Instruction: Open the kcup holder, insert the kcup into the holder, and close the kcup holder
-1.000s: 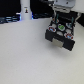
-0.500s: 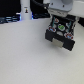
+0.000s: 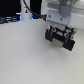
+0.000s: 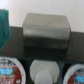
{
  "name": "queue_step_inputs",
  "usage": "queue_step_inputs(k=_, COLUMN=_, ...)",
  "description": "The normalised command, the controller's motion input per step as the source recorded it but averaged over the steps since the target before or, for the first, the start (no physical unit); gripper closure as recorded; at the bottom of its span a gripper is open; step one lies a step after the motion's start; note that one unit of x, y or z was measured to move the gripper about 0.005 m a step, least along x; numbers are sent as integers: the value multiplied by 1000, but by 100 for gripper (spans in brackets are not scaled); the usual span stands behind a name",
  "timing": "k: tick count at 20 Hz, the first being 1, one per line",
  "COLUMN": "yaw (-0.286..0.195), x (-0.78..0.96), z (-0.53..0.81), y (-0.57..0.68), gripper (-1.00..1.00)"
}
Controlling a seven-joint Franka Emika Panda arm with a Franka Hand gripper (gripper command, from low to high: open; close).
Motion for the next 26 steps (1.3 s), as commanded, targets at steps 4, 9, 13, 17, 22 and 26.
queue_step_inputs(k=4, yaw=132, x=53, z=-157, y=300, gripper=-100)
queue_step_inputs(k=9, yaw=149, x=-215, z=-24, y=326, gripper=-100)
queue_step_inputs(k=13, yaw=124, x=-298, z=-5, y=350, gripper=-100)
queue_step_inputs(k=17, yaw=110, x=-329, z=7, y=405, gripper=-100)
queue_step_inputs(k=22, yaw=92, x=-425, z=3, y=430, gripper=-100)
queue_step_inputs(k=26, yaw=60, x=-589, z=-5, y=493, gripper=-100)
